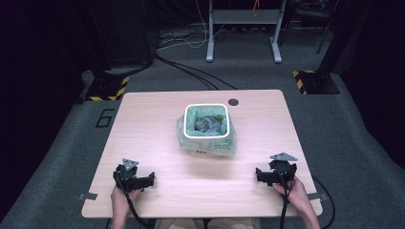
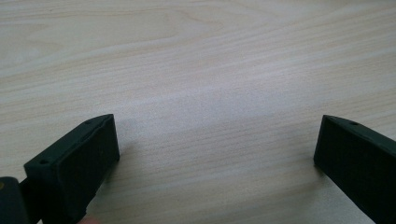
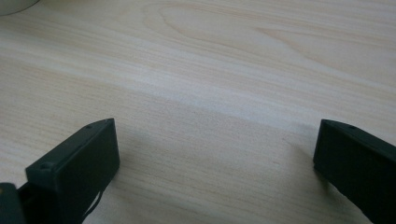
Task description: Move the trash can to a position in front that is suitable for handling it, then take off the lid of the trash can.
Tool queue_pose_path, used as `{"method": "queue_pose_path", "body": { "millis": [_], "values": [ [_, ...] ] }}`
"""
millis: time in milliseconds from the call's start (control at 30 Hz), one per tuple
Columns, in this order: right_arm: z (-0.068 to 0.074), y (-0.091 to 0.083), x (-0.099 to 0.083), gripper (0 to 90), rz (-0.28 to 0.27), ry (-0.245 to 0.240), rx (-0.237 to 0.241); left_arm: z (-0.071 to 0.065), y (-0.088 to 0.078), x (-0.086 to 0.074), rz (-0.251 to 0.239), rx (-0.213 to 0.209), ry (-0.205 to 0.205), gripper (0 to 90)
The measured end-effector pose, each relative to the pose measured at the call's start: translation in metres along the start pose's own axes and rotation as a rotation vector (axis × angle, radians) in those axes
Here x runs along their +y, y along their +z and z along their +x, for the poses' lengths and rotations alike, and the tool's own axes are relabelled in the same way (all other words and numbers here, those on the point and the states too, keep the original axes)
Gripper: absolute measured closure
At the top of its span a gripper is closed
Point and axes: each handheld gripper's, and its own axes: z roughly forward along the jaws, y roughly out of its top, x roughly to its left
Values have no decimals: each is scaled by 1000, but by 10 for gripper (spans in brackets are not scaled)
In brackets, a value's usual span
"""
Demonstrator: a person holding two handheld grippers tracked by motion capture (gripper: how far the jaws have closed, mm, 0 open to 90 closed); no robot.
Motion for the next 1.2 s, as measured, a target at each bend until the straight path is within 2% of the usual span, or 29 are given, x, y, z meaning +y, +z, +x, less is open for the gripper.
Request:
{"method": "queue_pose_path", "body": {
  "millis": [233, 367, 433, 567, 633, 767, 800, 900, 967, 1067, 1200],
  "values": [
    [-5, -2, 1, 2, 27, -62, 64, -2, 1, 2, 2, 18, -16, 0],
    [-5, -3, 5, 21, 55, -54, 61, -2, 1, 4, 23, 25, -19, 0],
    [-5, -4, 7, 17, 54, -41, 87, -1, 0, 6, 42, 20, -17, 0],
    [-1, -8, 13, 13, 50, -40, 105, 0, -5, 8, 15, -44, -38, 1],
    [0, -11, 17, 13, 36, -44, 113, -2, -9, 12, 4, -77, -34, 1],
    [3, -16, 23, 13, 31, -44, 128, -2, -12, 18, 3, -103, -32, 1],
    [4, -19, 29, 13, 23, -38, 142, -2, -14, 24, 6, -123, -30, 1],
    [5, -20, 33, 17, 25, -31, 161, -3, -16, 29, 7, -138, -29, 1],
    [8, -20, 40, 23, 30, -49, 165, -4, -17, 36, 5, -146, -26, 2],
    [9, -21, 45, 23, 29, -50, 173, -5, -18, 41, 2, -157, -28, 3],
    [11, -23, 53, 27, 27, -50, 189, -10, -19, 51, 5, -171, -6, 13]
  ]
}}
